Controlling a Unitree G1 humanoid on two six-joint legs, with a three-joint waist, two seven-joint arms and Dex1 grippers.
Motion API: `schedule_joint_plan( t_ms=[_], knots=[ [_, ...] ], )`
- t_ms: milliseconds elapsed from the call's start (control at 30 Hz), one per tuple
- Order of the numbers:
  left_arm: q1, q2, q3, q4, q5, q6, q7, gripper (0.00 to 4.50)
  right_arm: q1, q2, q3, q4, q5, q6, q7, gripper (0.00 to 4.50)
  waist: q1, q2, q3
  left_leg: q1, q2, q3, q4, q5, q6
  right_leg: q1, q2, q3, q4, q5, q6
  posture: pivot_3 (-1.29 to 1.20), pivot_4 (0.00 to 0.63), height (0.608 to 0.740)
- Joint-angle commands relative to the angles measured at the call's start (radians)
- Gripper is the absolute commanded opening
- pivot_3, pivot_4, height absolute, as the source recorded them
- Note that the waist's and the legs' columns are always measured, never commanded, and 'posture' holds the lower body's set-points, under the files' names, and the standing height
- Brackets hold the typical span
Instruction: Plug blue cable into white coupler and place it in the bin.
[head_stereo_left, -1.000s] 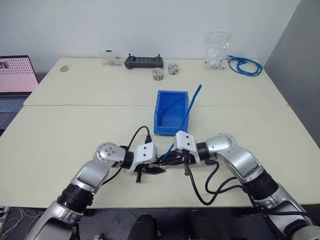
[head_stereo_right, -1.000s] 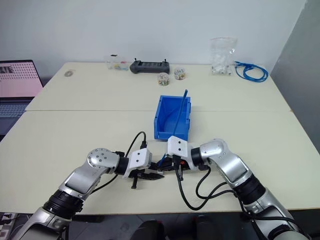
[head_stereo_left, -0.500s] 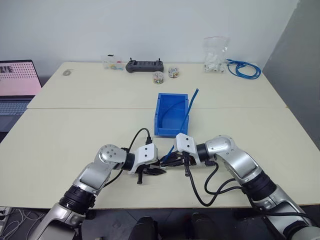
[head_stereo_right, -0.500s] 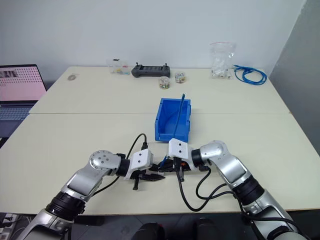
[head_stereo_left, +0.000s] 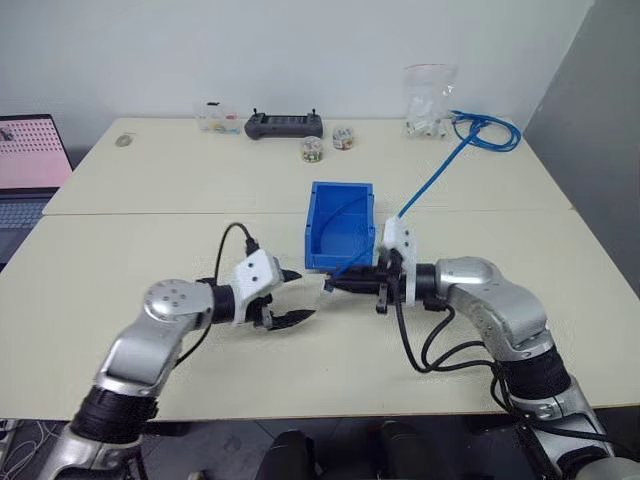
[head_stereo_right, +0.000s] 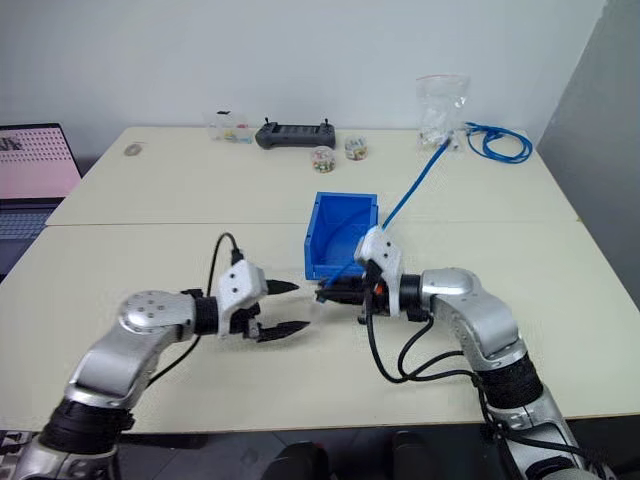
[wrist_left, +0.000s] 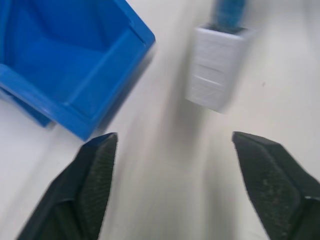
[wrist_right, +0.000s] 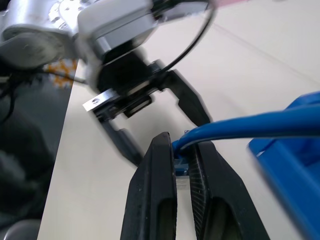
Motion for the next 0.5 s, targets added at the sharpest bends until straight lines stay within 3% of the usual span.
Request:
schedule_joint_plan(
  t_ms=[33,200,400,500],
  knots=[
    [-0.048,-0.016,0.077,-0.112,-0.053,0.118,0.113,4.50,-0.112,0.030,-0.104,0.032,0.065,0.022,-0.072,0.07,0.001,0.000,0.000,0.000,0.000,0.000,0.000,0.000,0.000,0.000,0.000,0.000,0.000,0.000,0.000,0.00,0.150,0.740],
    [-0.139,-0.053,0.094,-0.125,-0.046,0.205,0.245,4.50,-0.238,0.068,-0.120,0.235,0.029,-0.027,-0.124,0.07,0.001,0.000,0.000,0.001,0.000,0.000,0.000,0.000,0.000,0.001,0.001,-0.001,0.000,0.000,0.000,0.00,0.150,0.740],
    [-0.178,-0.055,0.046,-0.088,-0.014,0.172,0.287,4.50,-0.452,0.083,-0.090,0.719,-0.121,-0.203,-0.166,0.07,-0.002,0.000,0.001,0.000,0.000,0.003,-0.001,0.000,0.000,-0.002,0.001,0.002,0.001,0.000,0.000,0.00,0.150,0.740],
    [-0.196,-0.063,0.028,-0.069,-0.010,0.161,0.295,4.50,-0.552,0.047,-0.055,0.948,-0.198,-0.282,-0.112,0.93,-0.002,0.000,0.001,-0.003,0.000,0.004,-0.001,0.000,0.000,-0.006,0.001,0.002,0.001,0.001,-0.001,0.00,0.150,0.740]
  ],
)
